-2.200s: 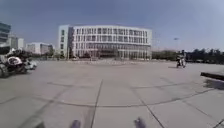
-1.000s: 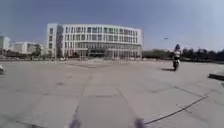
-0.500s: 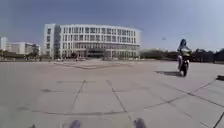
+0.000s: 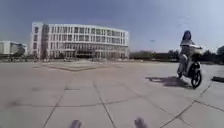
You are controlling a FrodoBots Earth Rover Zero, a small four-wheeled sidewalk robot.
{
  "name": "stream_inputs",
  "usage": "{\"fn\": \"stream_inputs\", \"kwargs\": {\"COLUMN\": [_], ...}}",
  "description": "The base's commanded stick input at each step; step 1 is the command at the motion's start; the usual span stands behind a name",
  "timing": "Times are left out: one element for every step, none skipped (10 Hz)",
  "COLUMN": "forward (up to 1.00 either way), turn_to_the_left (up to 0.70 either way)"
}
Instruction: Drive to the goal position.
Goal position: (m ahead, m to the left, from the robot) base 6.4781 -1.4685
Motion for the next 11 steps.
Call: {"fn": "stream_inputs", "kwargs": {"forward": [1.00, 1.00, 1.00, 1.00, 1.00, 1.00, 1.00, 1.00, 1.00, 1.00, 1.00], "turn_to_the_left": [-0.40, -0.40, -0.40, -0.40, -0.40, -0.40, -0.40, -0.40, -0.38, -0.16, 0.00]}}
